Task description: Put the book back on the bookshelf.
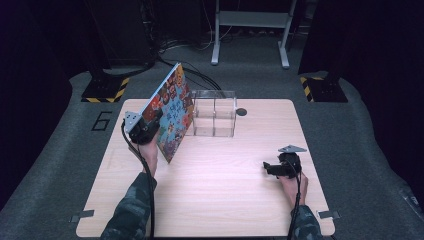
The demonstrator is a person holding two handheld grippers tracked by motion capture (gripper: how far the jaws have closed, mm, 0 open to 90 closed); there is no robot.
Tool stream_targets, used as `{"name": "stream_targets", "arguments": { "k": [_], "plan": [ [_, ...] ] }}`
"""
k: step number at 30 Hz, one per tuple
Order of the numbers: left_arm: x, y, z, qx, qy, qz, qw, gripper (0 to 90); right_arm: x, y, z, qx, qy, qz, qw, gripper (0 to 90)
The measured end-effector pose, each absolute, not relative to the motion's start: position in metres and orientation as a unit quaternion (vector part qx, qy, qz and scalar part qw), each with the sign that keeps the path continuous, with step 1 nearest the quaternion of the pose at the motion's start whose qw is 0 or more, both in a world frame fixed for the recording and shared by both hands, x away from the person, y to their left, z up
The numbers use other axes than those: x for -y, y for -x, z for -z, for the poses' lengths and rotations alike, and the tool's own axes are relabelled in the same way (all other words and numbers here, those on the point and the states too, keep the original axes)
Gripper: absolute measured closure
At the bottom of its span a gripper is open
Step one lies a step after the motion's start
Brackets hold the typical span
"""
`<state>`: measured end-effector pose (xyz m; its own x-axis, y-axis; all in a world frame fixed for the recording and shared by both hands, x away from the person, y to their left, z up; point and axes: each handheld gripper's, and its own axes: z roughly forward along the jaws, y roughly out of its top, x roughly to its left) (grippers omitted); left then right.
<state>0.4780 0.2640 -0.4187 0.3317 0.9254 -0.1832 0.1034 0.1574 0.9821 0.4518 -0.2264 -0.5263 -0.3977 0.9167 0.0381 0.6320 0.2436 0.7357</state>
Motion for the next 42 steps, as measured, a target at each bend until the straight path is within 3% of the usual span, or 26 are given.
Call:
{"name": "stream_targets", "arguments": {
  "k": [10,26,28,35,42],
  "plan": [
    [-0.268,-0.473,0.409,-0.466,-0.570,-0.326,0.592,74.2,0.227,-0.452,0.526,-0.762,-0.506,-0.346,0.207,11.0],
    [-0.283,-0.447,0.387,-0.443,-0.653,-0.257,0.558,31.7,0.226,-0.452,0.526,-0.763,-0.507,-0.344,0.206,11.0],
    [-0.284,-0.444,0.388,-0.444,-0.669,-0.250,0.542,21.0,0.226,-0.452,0.526,-0.763,-0.507,-0.343,0.206,11.0],
    [-0.292,-0.427,0.403,-0.440,-0.705,-0.228,0.508,8.9,0.226,-0.452,0.526,-0.765,-0.505,-0.341,0.208,10.9],
    [-0.295,-0.412,0.424,-0.443,-0.727,-0.217,0.477,3.0,0.225,-0.452,0.526,-0.767,-0.504,-0.337,0.210,10.9]
  ]
}}
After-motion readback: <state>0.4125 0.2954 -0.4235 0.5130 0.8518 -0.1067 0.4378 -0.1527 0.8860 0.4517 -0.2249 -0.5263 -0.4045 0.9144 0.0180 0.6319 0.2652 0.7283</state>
